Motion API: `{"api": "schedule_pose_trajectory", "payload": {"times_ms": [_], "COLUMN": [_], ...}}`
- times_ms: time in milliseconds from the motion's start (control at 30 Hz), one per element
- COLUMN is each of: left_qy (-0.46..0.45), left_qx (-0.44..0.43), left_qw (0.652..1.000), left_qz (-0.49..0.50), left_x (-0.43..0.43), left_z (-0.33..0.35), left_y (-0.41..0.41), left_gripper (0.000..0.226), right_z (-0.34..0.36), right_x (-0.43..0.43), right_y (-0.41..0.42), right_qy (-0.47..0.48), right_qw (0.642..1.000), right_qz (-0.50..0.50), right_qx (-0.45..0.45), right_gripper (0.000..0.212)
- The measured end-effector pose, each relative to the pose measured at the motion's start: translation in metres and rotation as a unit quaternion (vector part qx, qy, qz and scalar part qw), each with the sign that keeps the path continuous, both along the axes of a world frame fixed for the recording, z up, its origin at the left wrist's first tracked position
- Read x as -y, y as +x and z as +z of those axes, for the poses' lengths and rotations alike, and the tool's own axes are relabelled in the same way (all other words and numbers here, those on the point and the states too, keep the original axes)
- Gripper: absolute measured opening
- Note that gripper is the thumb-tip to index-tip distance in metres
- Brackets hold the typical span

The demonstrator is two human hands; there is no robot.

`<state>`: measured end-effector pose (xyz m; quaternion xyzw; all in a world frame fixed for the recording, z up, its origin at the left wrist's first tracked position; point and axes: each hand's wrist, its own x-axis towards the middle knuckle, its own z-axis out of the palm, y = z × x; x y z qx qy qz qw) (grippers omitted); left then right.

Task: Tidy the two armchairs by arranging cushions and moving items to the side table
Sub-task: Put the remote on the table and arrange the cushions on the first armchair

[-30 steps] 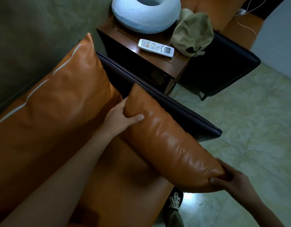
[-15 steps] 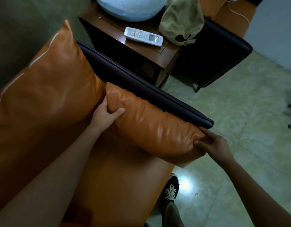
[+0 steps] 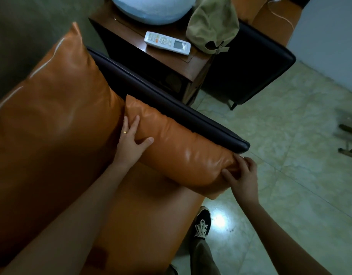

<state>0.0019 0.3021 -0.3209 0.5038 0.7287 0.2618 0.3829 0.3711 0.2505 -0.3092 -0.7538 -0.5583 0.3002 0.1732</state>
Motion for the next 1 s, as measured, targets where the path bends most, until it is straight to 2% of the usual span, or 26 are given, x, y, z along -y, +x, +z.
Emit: {"api": "schedule_pose_trajectory", "payload": {"times_ms": [133, 233, 333, 500, 633, 700, 833, 1000], "left_qy": [-0.022, -0.034, -0.051, -0.060, -0.058, -0.054, -0.045, -0.025], "left_qx": [-0.008, 0.005, 0.023, 0.015, 0.051, 0.046, 0.009, -0.012], "left_qw": [1.000, 0.999, 0.998, 0.998, 0.988, 0.981, 0.951, 0.897], "left_qz": [-0.014, -0.015, -0.007, 0.030, 0.137, 0.181, 0.305, 0.440], "left_x": [-0.010, -0.004, 0.014, 0.062, 0.118, 0.152, 0.222, 0.290], "left_z": [-0.004, -0.003, 0.006, 0.048, 0.090, 0.108, 0.129, 0.138], "left_y": [-0.001, 0.000, -0.003, -0.018, -0.058, -0.074, -0.086, -0.068], "left_gripper": [0.089, 0.088, 0.082, 0.068, 0.060, 0.058, 0.050, 0.047], "right_z": [0.000, 0.006, 0.020, 0.051, 0.063, 0.062, 0.059, 0.063], "right_x": [-0.012, -0.008, -0.001, -0.003, -0.007, -0.010, -0.008, 0.004], "right_y": [0.007, 0.008, -0.013, -0.073, -0.138, -0.174, -0.250, -0.322], "right_qy": [-0.026, -0.059, -0.031, 0.054, 0.027, -0.007, -0.091, -0.120], "right_qw": [0.999, 0.989, 0.976, 0.962, 0.932, 0.908, 0.834, 0.729], "right_qz": [0.035, 0.049, 0.071, 0.231, 0.361, 0.419, 0.537, 0.666], "right_qx": [0.018, 0.127, 0.202, 0.133, 0.037, -0.015, -0.091, -0.101], "right_gripper": [0.068, 0.069, 0.066, 0.052, 0.049, 0.048, 0.051, 0.053]}}
